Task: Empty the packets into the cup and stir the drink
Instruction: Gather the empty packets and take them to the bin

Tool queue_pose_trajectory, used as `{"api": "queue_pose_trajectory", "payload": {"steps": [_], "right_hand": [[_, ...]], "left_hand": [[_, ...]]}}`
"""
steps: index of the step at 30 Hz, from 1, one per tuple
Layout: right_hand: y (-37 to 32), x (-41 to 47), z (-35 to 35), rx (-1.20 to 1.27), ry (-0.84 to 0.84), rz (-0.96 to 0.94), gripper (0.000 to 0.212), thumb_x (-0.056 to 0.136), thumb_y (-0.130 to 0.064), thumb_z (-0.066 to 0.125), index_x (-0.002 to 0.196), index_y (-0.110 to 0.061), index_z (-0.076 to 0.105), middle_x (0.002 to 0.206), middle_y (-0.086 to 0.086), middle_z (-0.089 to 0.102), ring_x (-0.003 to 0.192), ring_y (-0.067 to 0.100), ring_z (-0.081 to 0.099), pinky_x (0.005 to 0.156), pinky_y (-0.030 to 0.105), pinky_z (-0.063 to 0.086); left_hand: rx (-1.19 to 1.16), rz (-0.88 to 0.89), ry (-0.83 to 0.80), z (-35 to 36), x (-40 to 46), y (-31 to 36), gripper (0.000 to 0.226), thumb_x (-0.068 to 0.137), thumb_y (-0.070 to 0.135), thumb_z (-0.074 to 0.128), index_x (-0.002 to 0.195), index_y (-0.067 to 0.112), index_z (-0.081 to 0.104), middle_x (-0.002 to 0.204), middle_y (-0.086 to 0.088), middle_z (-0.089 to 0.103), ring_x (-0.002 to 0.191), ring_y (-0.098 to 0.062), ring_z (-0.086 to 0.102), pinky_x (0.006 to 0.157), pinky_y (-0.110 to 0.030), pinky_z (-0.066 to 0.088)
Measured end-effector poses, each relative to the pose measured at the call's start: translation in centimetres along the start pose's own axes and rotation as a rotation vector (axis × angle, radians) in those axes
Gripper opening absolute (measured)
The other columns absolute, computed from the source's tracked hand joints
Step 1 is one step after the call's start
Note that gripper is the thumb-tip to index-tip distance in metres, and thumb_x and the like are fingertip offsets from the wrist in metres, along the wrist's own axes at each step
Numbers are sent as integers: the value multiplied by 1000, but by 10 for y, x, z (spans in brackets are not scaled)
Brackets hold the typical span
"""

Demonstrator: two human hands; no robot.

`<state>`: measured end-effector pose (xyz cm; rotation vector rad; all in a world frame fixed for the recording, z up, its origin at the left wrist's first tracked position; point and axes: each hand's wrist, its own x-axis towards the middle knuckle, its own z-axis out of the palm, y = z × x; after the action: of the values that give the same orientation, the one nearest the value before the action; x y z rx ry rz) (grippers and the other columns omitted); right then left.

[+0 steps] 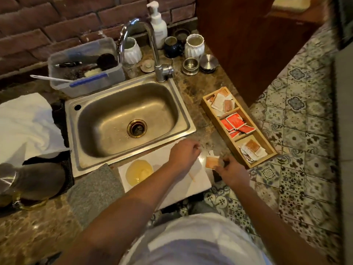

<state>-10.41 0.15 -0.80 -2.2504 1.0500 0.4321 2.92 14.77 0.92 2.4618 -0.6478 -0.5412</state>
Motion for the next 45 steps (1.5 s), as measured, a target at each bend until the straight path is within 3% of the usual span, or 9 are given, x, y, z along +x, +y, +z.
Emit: {"api": "queue_pose_trajectory", "payload": {"steps": [3, 10, 17, 23, 33, 45], "right_hand": [[-1, 4, -1, -20, -7, 3, 47, 88, -51, 69, 124, -25, 54, 102, 0, 74, 88, 23, 70, 73, 36, 55], [-9, 11, 5, -182, 24, -51, 41, 83, -51, 61, 112, -23, 53, 90, 2, 71, 85, 28, 71, 71, 37, 58], [-2, 23, 5, -201, -30, -121, 33, 97, -40, 58, 122, -20, 51, 102, 3, 74, 97, 26, 70, 67, 30, 43], [5, 30, 4, -211, -59, -166, 25, 97, -43, 57, 110, -22, 59, 96, 0, 72, 91, 22, 69, 74, 32, 55], [11, 34, 4, -218, -92, -199, 28, 98, -49, 53, 102, -23, 63, 92, -1, 71, 88, 21, 68, 67, 28, 49], [20, 33, 6, -250, -82, -245, 29, 102, -41, 47, 113, -18, 59, 96, 4, 72, 90, 26, 69, 65, 30, 47]], "left_hand": [[99, 4, -19, 22, 19, 6, 20, 90, 33, 61, 105, 29, 73, 107, 5, 72, 98, -17, 65, 76, -29, 47], [209, 42, -161, 52, 43, 19, 30, 89, 37, 66, 118, 30, 68, 114, 4, 71, 104, -20, 67, 85, -37, 57], [302, 75, -225, 62, 51, 23, 16, 87, 32, 67, 102, 26, 68, 106, 0, 66, 91, -24, 66, 78, -39, 58], [287, 15, -243, 61, 55, 21, 9, 91, 26, 63, 88, 20, 68, 90, -1, 68, 83, -23, 67, 74, -38, 58], [373, 86, -187, 57, 47, 11, 22, 92, 37, 64, 108, 22, 63, 105, -2, 70, 95, -26, 68, 72, -35, 51], [344, 78, -179, 59, 36, 7, 16, 93, 37, 61, 99, 21, 60, 98, -1, 71, 87, -27, 67, 70, -38, 55]]}}
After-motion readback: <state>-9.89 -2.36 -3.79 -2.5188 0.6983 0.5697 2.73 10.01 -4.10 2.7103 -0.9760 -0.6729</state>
